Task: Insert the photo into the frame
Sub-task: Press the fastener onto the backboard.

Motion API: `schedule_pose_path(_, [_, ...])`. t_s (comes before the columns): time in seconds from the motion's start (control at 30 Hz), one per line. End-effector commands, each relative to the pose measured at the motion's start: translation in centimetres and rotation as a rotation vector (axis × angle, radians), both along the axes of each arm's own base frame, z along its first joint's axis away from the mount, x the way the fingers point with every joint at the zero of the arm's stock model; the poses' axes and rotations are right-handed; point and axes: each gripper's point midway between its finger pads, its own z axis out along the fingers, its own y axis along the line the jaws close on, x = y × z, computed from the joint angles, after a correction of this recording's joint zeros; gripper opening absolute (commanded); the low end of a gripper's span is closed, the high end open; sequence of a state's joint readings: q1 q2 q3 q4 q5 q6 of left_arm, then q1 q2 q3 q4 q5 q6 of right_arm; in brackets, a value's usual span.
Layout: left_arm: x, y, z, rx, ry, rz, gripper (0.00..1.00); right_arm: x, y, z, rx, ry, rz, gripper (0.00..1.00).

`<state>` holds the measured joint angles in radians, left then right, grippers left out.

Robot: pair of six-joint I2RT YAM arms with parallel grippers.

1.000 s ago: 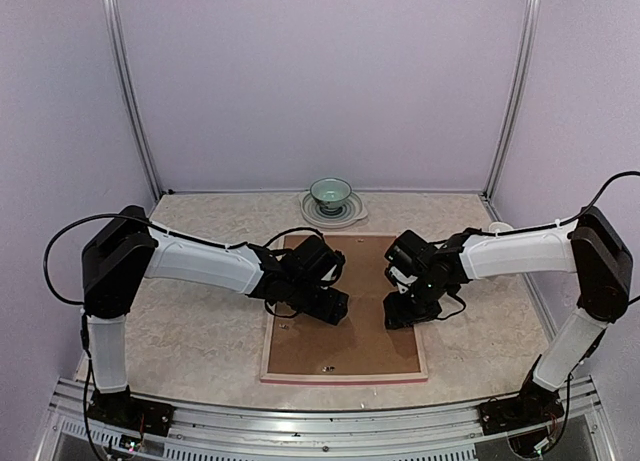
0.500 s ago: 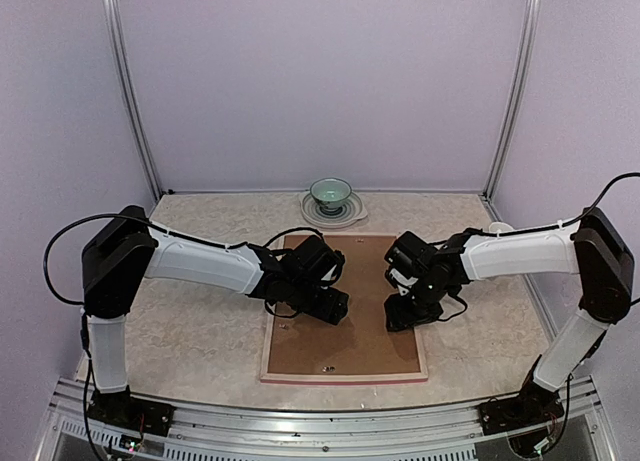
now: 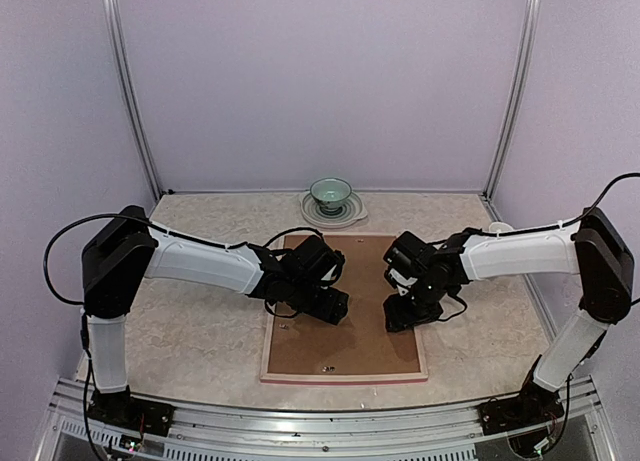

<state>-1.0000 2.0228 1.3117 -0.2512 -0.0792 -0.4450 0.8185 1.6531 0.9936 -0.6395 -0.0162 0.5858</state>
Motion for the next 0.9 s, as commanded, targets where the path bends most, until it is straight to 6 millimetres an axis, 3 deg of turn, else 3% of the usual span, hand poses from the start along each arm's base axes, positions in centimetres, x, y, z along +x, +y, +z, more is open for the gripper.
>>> schedule_pose_path(0.0, [-1.1,1.4,-3.6,0.067,0.075,0.003,0.77,1.2,0.6,1.1,-0.009,-0.059,0.015,0.59])
schedule_pose_path(0.2, [-1.1,1.4,-3.6,0.067,0.077,0.004,0.77,1.4,0.7,0.4,-0.024,-0.059,0.021,0.61])
schedule_pose_path(0.43, [-1.1,1.5,-3.7,0.065,0.08,0.005,0.77,0.3,0.2,-1.2,-0.04,-0.005,0.027,0.61])
schedule_pose_path(0.87, [-1.1,1.6,-3.7,0.058,0.084,0.009,0.77,-0.4,-0.4,-0.3,-0.035,0.006,0.014,0.59])
